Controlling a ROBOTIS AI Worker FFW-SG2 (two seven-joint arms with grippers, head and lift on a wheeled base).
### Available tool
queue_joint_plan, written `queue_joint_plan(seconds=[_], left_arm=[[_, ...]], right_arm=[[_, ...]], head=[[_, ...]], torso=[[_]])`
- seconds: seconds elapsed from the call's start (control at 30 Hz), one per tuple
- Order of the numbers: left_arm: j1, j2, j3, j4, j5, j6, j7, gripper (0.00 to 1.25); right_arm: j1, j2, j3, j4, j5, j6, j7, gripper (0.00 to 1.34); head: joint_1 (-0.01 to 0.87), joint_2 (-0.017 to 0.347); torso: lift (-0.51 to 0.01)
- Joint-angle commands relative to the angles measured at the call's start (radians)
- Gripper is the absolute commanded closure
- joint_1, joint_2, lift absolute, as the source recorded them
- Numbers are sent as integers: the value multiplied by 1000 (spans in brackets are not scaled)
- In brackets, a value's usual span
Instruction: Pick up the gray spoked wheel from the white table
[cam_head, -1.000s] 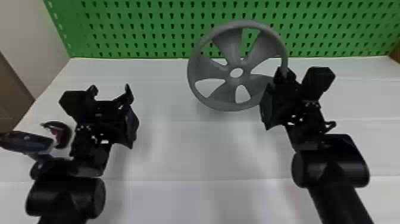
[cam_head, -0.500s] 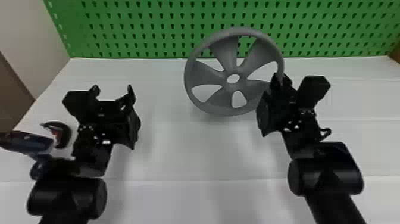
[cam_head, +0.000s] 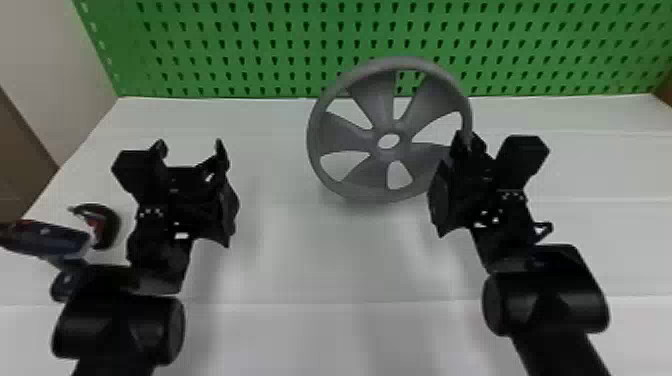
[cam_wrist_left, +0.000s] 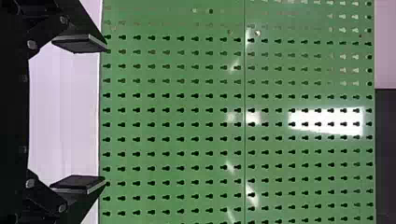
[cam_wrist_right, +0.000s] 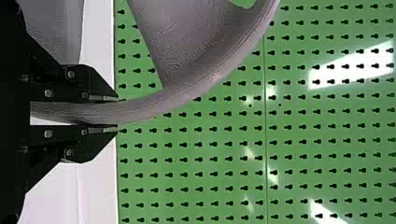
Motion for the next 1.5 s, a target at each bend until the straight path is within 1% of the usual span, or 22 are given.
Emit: queue_joint_plan(seconds=[0.0, 0.13, 1.17, 1.47], left_arm=[[-1, -8, 8, -2, -3, 1, 0, 265], [-1, -10, 8, -5, -6, 1, 0, 265], [1, -11, 7, -8, -2, 1, 0, 266], [6, -11, 8, -8, -2, 1, 0, 266]], right_arm=[[0, 0, 1, 0, -1, 4, 0, 1061], [-3, -3, 3, 0, -4, 6, 0, 1061], [-8, -2, 6, -8, -12, 20, 0, 1061], [-9, -6, 7, -8, -23, 32, 0, 1061]], head=[[770, 44], [770, 44], [770, 44], [770, 44]], torso=[[-98], [-98], [-98], [-98]])
